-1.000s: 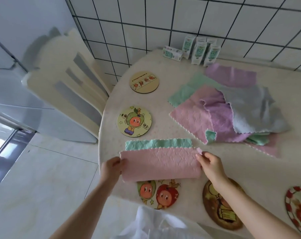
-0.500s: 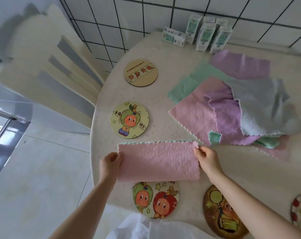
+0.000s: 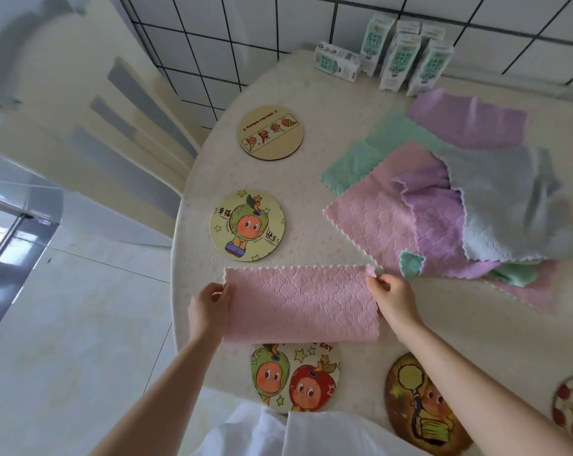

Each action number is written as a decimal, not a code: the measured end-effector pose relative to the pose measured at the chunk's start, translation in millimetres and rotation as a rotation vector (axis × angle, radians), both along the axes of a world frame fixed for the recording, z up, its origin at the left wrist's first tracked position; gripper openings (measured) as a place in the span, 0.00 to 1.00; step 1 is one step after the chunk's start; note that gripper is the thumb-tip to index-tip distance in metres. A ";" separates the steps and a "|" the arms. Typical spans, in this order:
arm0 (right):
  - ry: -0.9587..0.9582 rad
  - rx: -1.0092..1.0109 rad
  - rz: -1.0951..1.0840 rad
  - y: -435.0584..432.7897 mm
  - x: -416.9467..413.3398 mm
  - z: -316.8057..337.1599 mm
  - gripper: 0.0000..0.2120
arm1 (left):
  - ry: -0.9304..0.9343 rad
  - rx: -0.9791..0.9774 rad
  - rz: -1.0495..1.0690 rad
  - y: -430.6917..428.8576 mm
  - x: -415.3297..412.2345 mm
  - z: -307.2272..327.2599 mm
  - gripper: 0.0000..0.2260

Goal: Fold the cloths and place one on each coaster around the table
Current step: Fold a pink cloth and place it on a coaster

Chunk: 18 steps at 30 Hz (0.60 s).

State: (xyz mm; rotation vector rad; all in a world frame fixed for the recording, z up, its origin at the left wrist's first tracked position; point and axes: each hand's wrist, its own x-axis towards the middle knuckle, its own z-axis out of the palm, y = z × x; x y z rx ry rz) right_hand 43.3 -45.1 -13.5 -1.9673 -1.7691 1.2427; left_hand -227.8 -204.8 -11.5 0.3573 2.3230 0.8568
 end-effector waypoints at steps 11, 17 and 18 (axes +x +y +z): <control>-0.006 -0.078 -0.068 -5.2 -7.5 17.4 0.05 | -0.069 -0.020 0.014 -3.5 -1.5 5.6 0.13; -0.089 0.128 0.107 -34.2 -6.7 31.0 0.13 | 0.089 0.035 -0.077 -22.2 20.3 19.0 0.15; -0.123 0.218 0.162 -43.8 -5.4 31.4 0.14 | 0.210 0.051 -0.152 -27.0 27.9 21.5 0.16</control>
